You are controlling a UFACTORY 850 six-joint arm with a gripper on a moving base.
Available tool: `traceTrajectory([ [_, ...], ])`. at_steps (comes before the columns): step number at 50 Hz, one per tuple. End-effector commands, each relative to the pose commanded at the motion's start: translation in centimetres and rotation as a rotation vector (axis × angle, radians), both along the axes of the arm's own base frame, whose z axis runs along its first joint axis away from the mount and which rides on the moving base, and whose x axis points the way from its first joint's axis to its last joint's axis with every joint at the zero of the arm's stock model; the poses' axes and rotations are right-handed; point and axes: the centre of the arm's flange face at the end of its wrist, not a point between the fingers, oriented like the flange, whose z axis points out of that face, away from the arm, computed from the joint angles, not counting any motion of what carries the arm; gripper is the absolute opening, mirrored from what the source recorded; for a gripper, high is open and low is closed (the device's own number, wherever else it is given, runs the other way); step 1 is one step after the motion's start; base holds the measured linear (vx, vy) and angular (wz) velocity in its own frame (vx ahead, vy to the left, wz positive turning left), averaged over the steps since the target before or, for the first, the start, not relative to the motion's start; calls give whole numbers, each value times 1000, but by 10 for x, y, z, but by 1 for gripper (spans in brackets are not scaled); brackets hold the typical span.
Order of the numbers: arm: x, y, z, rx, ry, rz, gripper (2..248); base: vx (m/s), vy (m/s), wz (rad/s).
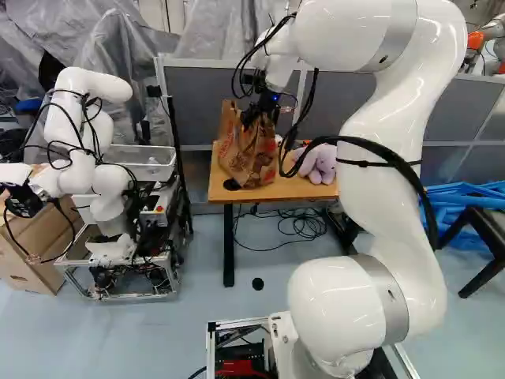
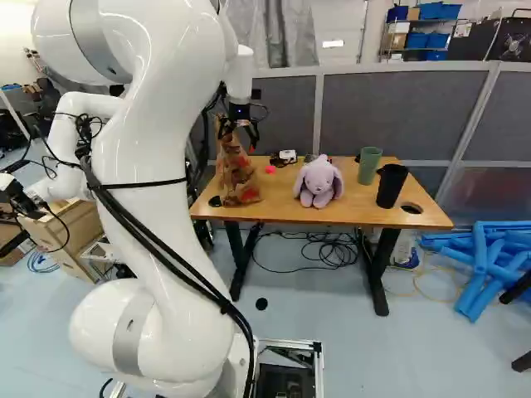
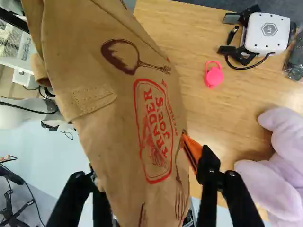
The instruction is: Pick up the bag on the ground and place it on the table
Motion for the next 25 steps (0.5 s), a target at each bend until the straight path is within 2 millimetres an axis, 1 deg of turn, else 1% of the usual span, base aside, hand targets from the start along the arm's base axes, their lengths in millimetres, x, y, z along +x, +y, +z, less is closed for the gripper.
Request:
traceTrajectory([
  [1,0,0,1,0,-1,0,185,0,0,0],
  [5,-2,0,5,0,-7,0,185,0,0,0],
  [6,-2,0,6,0,-9,0,222,0,0,0],
  [10,-4,0,11,0,-18,0,222,0,0,0],
  [11,-4,0,12,0,-20,0,247,0,0,0],
  [25,-11,0,32,0,-52,0,247,0,0,0],
])
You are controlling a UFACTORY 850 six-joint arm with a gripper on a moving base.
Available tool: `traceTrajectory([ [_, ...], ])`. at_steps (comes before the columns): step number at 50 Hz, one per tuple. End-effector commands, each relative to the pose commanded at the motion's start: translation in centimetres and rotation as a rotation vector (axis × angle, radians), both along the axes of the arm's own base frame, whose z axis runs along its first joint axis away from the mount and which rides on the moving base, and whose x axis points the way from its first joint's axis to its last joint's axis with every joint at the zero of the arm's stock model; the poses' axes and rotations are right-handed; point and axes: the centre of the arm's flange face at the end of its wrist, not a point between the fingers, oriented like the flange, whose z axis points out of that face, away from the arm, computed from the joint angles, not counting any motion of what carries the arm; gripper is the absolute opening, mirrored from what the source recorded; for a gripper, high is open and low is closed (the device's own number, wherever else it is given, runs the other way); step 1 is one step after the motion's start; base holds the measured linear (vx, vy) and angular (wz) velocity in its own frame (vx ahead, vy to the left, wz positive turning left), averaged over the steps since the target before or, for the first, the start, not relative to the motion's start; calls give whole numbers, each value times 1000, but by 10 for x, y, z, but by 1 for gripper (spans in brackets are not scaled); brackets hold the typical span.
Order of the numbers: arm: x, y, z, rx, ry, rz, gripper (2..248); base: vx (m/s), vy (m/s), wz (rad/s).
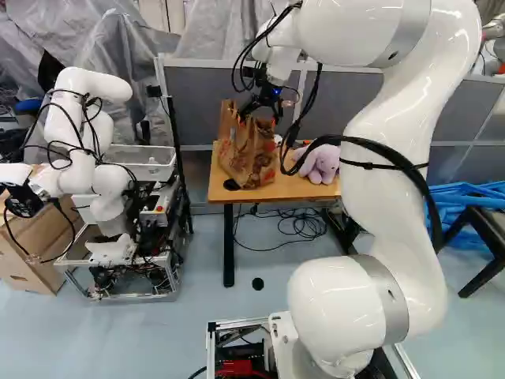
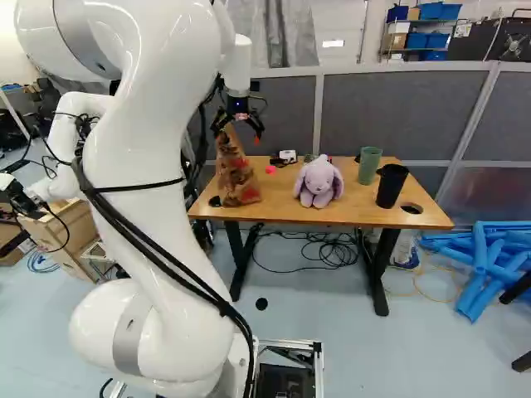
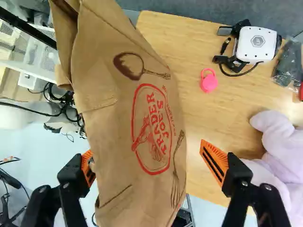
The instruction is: Pick up the bag on the ground and place it on the table
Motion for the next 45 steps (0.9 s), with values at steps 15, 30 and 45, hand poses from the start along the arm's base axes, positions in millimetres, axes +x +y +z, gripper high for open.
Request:
traceTrajectory([
  [15,-7,0,21,0,-35,0,247,0,0,0],
  [30,-15,0,42,0,-70,0,247,0,0,0],
  [45,-22,0,63,-1,-106,0,247,0,0,0],
])
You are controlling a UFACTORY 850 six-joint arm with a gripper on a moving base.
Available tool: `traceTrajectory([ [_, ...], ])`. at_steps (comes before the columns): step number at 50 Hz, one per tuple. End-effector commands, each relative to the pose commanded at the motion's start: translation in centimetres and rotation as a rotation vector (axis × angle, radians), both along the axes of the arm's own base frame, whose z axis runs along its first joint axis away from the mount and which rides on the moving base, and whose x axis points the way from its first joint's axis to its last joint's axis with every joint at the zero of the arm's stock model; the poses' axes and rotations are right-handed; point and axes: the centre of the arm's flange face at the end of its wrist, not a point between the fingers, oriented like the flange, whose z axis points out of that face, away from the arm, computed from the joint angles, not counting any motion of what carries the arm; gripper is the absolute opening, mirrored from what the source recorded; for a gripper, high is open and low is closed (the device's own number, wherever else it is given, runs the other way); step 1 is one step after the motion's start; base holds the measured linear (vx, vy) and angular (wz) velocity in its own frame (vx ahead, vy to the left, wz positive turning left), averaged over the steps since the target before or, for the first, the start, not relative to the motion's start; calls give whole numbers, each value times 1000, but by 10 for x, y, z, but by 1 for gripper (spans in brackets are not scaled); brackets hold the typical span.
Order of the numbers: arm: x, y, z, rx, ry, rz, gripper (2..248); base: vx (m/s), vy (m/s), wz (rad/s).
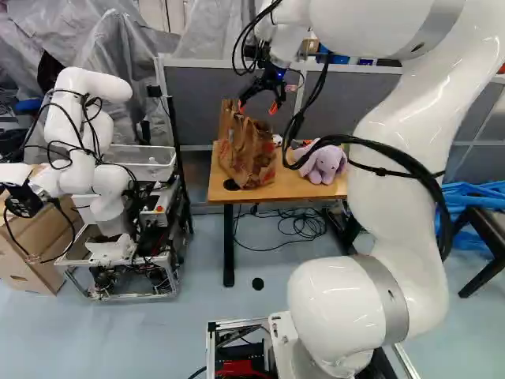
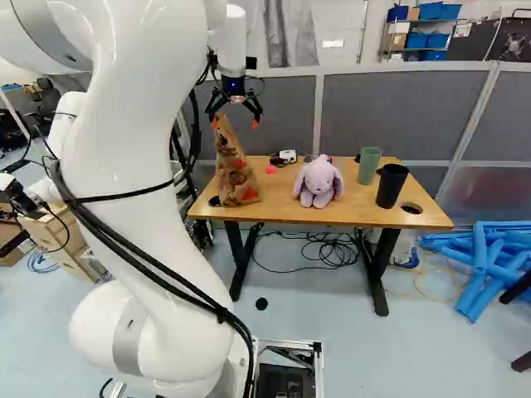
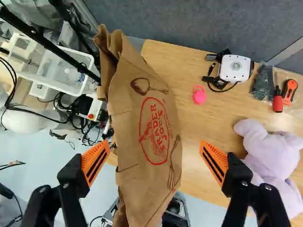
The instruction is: Pick up the bag on the ground and place it on the table
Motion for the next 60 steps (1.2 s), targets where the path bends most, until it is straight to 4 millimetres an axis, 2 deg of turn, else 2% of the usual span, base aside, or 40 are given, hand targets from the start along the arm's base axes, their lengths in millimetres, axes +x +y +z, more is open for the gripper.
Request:
traceTrajectory([
  [42,-20,0,55,-1,-99,0,247,0,0,0],
  [60,-21,0,57,-1,-102,0,247,0,0,0],
])
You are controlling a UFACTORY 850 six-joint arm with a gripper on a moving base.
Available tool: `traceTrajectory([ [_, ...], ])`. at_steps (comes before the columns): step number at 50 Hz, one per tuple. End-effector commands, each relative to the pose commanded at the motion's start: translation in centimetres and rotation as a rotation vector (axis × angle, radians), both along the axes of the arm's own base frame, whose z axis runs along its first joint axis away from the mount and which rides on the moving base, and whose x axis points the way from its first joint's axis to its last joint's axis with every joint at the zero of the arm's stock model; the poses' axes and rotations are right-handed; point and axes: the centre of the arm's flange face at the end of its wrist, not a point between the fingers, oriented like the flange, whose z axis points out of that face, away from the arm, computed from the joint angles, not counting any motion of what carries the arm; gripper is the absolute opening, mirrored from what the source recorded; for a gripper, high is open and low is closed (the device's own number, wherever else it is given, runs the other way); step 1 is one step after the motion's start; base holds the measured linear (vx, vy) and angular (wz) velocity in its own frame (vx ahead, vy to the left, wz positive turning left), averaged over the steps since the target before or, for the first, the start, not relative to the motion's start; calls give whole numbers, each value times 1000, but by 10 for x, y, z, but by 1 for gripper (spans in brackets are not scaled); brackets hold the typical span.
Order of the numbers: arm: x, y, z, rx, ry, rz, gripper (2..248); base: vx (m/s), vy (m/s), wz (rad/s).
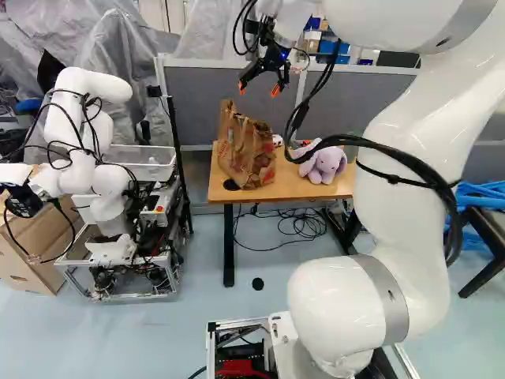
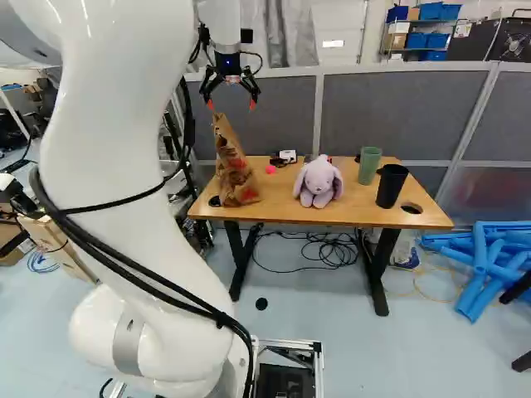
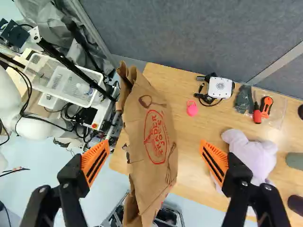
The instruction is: Pick up the bag on the ground and place it on the table
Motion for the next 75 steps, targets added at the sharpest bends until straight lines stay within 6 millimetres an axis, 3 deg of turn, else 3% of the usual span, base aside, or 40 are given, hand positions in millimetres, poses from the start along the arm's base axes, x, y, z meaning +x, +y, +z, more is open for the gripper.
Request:
traceTrajectory([
  [27,0,0,0,0,0,0,247,-95,7,9],
  [53,0,0,0,0,0,0,247,-210,78,4],
  [75,0,0,-2,-1,-3,-4,247,-6,4,2],
])
